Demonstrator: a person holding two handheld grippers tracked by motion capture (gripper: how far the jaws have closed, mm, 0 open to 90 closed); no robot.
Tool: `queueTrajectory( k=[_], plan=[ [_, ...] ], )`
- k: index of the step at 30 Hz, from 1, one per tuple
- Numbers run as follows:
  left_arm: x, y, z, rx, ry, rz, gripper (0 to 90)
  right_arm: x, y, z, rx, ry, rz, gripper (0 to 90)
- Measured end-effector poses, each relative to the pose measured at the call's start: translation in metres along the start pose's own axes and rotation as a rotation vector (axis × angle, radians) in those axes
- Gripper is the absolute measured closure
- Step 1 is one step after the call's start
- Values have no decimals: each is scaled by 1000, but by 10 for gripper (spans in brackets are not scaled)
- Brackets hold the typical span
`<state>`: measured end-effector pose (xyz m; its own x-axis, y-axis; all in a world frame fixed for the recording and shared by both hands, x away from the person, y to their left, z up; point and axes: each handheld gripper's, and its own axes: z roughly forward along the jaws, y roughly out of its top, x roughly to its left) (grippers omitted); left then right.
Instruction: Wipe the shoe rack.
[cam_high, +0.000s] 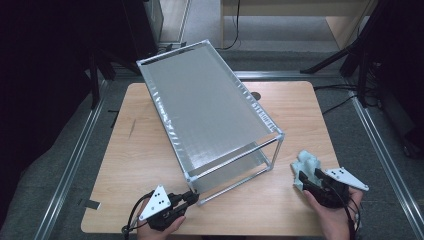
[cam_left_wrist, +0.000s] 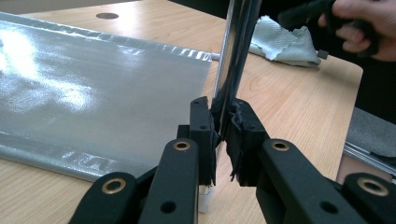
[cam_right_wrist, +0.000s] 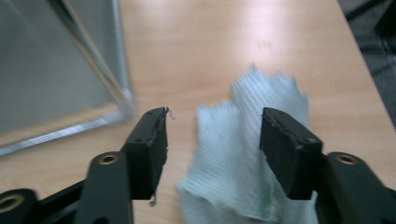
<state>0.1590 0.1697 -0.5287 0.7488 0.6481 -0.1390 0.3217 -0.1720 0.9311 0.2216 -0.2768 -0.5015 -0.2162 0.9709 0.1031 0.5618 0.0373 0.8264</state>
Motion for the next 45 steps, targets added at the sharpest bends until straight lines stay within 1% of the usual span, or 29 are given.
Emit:
queueTrajectory(
  k=[1,3,5,7,8,9,10,11,12,14,15,16,17,18,19,21,22,24,27,32,35,36,38,39,40,41,42,43,45],
  plan=[
    [0,0,0,0,1,0,814,6,4,-4,-26,13,-8,403],
    [0,0,0,1,1,0,814,21,12,-8,-70,55,-41,402],
    [0,0,0,1,2,0,813,40,19,-7,-78,108,-95,398],
    [0,0,0,1,2,-1,814,54,23,-2,-84,121,-129,406],
    [0,0,0,1,3,-1,814,60,26,3,-87,114,-139,419],
    [-1,0,0,1,5,-2,814,63,28,8,-92,104,-138,438],
    [-1,0,0,1,7,-3,813,65,30,14,-93,111,-125,474],
    [-1,0,0,1,8,-4,813,68,33,22,-91,124,-120,513],
    [-1,0,0,1,7,-5,813,70,33,25,-95,124,-120,547],
    [-1,0,-1,2,4,-8,812,74,35,33,-103,111,-116,654],
    [-1,0,-1,4,2,-7,812,74,35,36,-108,103,-104,696],
    [0,0,-1,3,-3,-8,811,74,36,38,-111,86,-90,764],
    [-1,0,-1,5,-7,-9,811,73,36,39,-113,68,-75,786],
    [-1,0,-1,5,-7,-8,811,73,37,41,-117,80,-56,791],
    [-2,0,0,6,-8,-7,811,73,37,43,-124,79,-54,796],
    [-3,1,1,9,-14,-10,810,76,37,46,-137,49,-84,806],
    [-4,1,2,11,-18,-12,809,78,38,48,-141,37,-87,807],
    [-8,1,5,10,-26,-12,808,80,39,52,-150,21,-72,806],
    [-13,3,9,17,-39,4,809,82,43,61,-162,0,-53,805],
    [-21,3,15,18,-59,19,810,86,53,78,-166,-1,-32,802],
    [-24,4,18,17,-66,21,810,93,60,89,-162,-3,-45,804],
    [-24,4,19,17,-69,25,810,95,63,94,-159,3,-57,805],
    [-25,4,20,21,-78,35,810,96,69,102,-144,39,-68,797],
    [-25,4,20,21,-79,37,810,96,73,105,-121,60,-77,786],
    [-25,4,20,20,-81,35,810,96,76,106,-84,78,-86,768],
    [-25,4,20,19,-82,34,810,95,78,105,-67,95,-96,725],
    [-25,4,20,19,-81,32,810,94,78,100,-65,110,-95,677],
    [-24,4,20,17,-82,29,810,93,77,95,-70,121,-101,626],
    [-23,5,22,13,-84,26,809,92,70,80,-90,141,-107,559]
  ],
)
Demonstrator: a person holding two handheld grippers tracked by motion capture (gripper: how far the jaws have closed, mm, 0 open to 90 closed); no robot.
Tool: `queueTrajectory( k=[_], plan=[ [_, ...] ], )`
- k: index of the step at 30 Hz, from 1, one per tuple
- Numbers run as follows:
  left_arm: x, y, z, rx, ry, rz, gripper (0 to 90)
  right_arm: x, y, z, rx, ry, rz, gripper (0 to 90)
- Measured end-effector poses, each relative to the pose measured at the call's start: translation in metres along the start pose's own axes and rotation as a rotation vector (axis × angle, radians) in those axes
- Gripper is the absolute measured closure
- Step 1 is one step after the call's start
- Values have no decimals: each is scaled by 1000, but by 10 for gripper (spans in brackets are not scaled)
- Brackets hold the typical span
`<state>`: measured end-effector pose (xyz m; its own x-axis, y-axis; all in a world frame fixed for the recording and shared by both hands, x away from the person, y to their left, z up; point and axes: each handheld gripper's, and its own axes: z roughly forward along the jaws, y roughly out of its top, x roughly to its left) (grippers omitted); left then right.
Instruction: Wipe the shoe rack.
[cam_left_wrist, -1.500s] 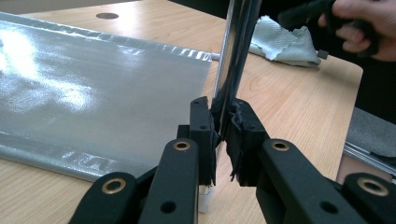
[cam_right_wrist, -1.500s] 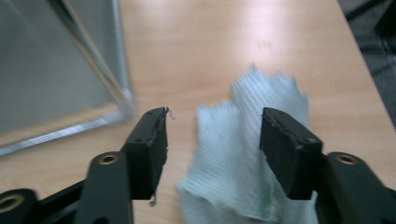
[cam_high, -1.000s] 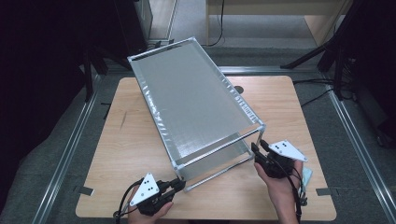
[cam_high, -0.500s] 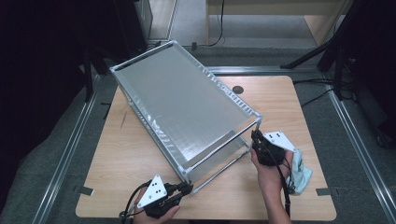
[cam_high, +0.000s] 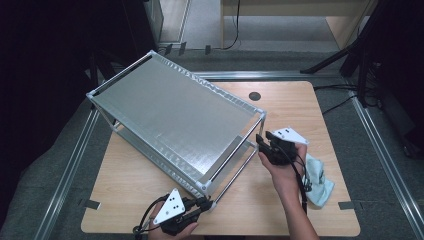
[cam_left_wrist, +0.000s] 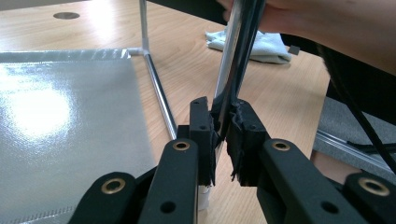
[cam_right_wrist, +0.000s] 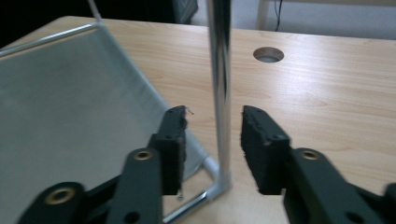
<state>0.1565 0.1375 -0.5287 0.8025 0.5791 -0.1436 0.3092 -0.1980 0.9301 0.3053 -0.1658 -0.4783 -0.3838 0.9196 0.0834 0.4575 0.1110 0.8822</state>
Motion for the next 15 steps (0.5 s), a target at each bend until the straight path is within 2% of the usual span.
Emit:
queueTrajectory(
  k=[2,4,7,9,11,12,15],
  plan=[
    [3,1,4,-3,-14,-24,802,5,-11,-20,-25,26,4,512],
    [7,3,10,-9,-31,-44,793,11,-23,-35,-26,46,5,486],
    [13,7,18,-9,-41,-53,777,26,-44,-57,-29,76,-16,422],
    [13,8,17,-23,-52,-42,685,37,-58,-66,-21,105,-24,362],
    [14,9,12,-29,-57,-25,578,47,-72,-74,-40,147,-5,323],
    [14,9,8,-36,-46,-13,529,53,-77,-76,-33,173,2,277],
    [20,11,-10,-67,-31,-28,421,74,-86,-77,-19,210,-32,172]
  ],
)
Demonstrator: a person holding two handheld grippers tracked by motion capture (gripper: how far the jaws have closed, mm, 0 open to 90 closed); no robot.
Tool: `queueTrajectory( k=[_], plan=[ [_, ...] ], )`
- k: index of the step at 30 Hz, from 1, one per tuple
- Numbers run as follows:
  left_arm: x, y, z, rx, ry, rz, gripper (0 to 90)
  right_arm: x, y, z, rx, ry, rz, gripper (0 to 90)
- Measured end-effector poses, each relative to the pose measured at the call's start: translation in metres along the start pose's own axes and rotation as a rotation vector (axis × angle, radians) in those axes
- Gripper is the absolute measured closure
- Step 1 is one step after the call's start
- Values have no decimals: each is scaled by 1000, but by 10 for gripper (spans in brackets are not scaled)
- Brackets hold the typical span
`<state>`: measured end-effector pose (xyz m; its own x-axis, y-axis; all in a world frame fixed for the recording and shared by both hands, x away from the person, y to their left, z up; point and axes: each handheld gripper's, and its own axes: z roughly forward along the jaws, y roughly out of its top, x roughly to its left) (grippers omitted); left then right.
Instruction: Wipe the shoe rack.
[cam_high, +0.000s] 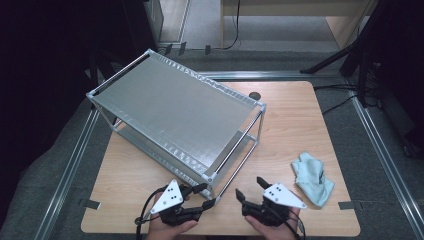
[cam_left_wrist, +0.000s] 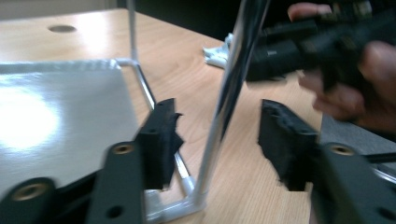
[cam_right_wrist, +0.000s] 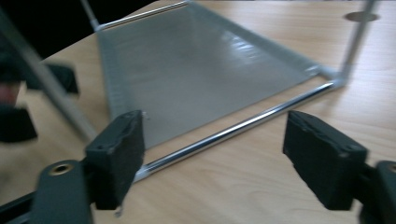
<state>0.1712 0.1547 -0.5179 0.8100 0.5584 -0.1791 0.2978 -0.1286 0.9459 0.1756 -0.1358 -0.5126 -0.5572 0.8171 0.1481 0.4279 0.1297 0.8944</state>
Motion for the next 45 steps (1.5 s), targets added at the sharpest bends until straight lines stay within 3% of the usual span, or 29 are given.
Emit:
queueTrajectory(
  k=[3,8,13,17,20,25,30,35,38,43,45],
  plan=[
    [12,1,-23,-28,29,-14,410,18,-3,9,11,38,-31,138],
    [42,-5,-50,-47,168,-101,419,41,-7,23,26,82,-53,152],
    [58,-12,-67,-23,327,-130,436,58,-7,33,13,113,-58,405],
    [67,-16,-77,-18,391,-161,438,62,-7,36,-11,84,-65,553],
    [72,-19,-86,-17,427,-183,438,56,-5,36,-14,79,-63,631],
    [83,-19,-98,-37,483,-216,440,32,-5,28,-25,16,-54,785],
    [100,-21,-109,-36,531,-269,443,2,-2,15,-29,-114,-64,800],
    [112,-21,-115,-34,593,-272,443,-31,-1,1,-28,-220,-11,797],
    [123,-20,-119,-25,633,-273,450,-43,-2,-7,-33,-256,18,795],
    [141,-18,-120,-20,676,-290,468,-52,-5,-17,-40,-286,47,794],
    [147,-16,-117,-12,727,-288,469,-53,-7,-21,-40,-284,45,795]
  ],
)
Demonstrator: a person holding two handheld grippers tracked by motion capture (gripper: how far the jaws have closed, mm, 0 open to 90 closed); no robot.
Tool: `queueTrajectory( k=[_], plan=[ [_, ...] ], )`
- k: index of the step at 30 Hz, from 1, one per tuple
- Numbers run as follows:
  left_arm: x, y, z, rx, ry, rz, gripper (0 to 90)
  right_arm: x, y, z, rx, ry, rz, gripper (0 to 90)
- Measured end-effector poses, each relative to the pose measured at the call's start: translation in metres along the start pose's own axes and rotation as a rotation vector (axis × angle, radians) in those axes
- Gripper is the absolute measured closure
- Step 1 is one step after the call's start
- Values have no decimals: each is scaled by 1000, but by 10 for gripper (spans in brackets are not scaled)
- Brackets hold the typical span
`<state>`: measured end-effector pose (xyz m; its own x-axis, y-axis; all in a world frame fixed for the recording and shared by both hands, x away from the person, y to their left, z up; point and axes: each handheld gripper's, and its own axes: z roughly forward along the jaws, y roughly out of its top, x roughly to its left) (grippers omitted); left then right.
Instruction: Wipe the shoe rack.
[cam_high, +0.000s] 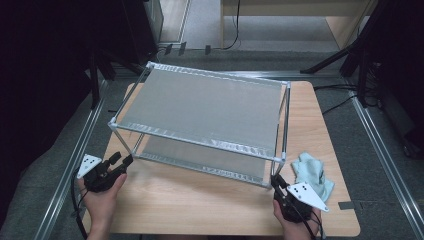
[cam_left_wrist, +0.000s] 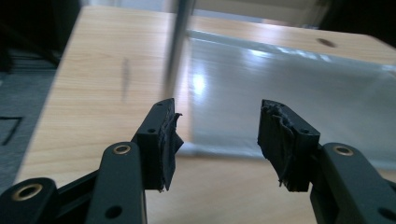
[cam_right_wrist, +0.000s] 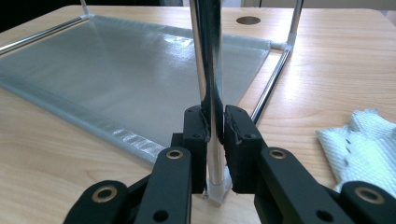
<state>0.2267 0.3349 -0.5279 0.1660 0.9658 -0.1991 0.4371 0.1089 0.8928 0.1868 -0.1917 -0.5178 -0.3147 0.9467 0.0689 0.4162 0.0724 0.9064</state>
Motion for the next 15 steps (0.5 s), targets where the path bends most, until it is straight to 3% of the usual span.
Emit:
queueTrajectory(
  k=[2,5,9,12,15],
  plan=[
    [0,3,6,-4,17,-3,487,-1,-2,-4,-2,-1,-15,796],
    [-2,7,19,5,39,24,518,-2,-5,-10,-1,-6,-14,796],
    [-4,9,28,11,34,49,624,-8,-7,-17,-1,-13,-9,796],
    [-6,9,28,16,12,88,781,-12,-7,-19,4,1,4,792],
    [-7,7,22,20,34,110,796,-11,-6,-18,9,-10,-4,794]
  ],
)
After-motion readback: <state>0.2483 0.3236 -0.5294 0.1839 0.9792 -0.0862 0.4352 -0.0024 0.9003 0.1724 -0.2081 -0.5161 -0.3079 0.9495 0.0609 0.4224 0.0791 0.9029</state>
